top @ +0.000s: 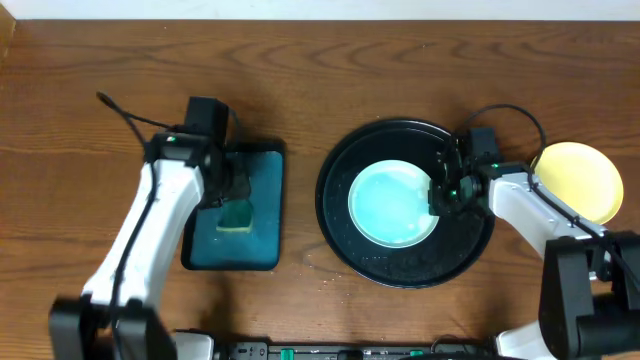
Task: Clean dirty plates on tray and stack at the side
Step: 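Return the sponge to the teal basin with the left gripper, then tilt up the pale blue plate by its rim with the right gripper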
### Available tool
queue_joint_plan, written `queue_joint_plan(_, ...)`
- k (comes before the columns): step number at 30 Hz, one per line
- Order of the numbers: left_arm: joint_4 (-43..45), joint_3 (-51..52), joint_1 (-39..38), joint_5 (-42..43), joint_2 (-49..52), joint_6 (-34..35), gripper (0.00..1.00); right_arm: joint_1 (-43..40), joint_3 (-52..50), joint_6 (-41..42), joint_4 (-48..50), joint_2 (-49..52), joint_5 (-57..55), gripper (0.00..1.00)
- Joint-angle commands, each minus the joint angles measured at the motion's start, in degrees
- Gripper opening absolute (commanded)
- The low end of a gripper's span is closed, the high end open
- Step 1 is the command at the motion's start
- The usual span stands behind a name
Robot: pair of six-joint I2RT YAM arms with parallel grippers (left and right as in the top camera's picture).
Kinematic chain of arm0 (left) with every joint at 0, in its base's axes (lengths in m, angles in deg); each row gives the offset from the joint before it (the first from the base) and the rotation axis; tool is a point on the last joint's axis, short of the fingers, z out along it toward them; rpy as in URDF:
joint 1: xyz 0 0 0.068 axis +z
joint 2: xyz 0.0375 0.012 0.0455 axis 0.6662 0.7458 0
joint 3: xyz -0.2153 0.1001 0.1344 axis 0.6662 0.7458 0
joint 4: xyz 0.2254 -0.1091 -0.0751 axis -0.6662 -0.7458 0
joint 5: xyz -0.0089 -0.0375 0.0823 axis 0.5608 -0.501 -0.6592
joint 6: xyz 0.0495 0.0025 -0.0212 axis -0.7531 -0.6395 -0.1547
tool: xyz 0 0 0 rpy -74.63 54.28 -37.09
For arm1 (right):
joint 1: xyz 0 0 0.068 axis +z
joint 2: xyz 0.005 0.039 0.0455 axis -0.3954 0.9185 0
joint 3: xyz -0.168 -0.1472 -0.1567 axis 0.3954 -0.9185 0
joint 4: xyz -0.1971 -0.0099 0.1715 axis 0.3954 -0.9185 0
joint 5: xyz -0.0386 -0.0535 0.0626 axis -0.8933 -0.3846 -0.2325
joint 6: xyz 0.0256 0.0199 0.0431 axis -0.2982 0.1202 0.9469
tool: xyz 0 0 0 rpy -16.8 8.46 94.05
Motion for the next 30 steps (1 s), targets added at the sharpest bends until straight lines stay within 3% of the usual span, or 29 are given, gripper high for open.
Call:
queue_joint_plan(1,-1.0,-1.9,0.1,1.9,-5.3,-1.1,0.6,-0.5,0.4,-0.1,0.9,-0.2,0.3,0.01)
queue_joint_plan(3,-1.5,-1.9,0.1,1.9,-6.9,-1.1,0.75,-0.5,0.9,0.0,0.5,-2.0,-0.7,0.01)
queue_joint_plan(4,-1.4,-1.9,0.1,1.9,-7.4,-1.1,0.77,-0.5,1.0,0.0,0.1,-3.2,-1.8,0.01)
queue_joint_plan(12,-1.4,-1.9,0.1,1.9,-7.8,-1.1,0.78,4.3,1.6,-0.1,-4.0,-19.0,-17.2,0.01)
queue_joint_plan(17,-1.4,-1.9,0.1,1.9,-7.8,-1.1,0.78,11.2,1.6,-2.4,-5.3,-26.4,-32.5,0.01)
queue_joint_plan(30,-1.4,-1.9,0.1,1.9,-7.8,-1.1,0.79,29.6,1.7,-8.4,-2.4,-30.3,-63.6,0.01)
